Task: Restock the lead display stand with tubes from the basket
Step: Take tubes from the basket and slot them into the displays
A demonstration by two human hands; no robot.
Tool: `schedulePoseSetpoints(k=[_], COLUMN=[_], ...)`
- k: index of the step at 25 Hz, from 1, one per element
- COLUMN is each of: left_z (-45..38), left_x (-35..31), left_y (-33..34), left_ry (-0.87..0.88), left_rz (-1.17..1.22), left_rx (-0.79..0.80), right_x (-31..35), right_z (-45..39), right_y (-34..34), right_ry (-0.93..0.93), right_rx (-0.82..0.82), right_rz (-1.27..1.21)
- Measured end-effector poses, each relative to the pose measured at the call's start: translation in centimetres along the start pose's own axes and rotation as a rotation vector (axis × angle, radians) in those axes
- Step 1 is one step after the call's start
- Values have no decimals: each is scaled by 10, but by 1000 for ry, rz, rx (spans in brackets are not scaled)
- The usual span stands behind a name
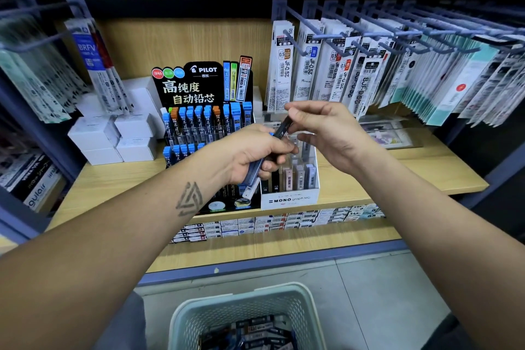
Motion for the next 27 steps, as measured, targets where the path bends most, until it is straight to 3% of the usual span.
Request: schedulePoseSetpoints(k=[7,17,27], left_z=[18,26,32], left_x=[-4,-10,-14], left_y=[-26,-44,-41], left_ry=[-39,43,42], left_rz=[-52,-152,-198], left_rx=[-14,-153,-146], right_x=[1,-7,-5], right_z=[4,16,23], right_y=[-7,18,27], right_ry=[-13,76,30], right_rx=[-75,55,102], right_rz=[24,-118,-8])
Point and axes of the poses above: each hand's wrist, its own z-axis away from the middle knuckle, its own y-axis out of the palm, x = y × z, the point moved 10 cm from there along -z, towards the middle knuckle, and after that the axes turned 4 degrees about -z, right-handed, at the moved point
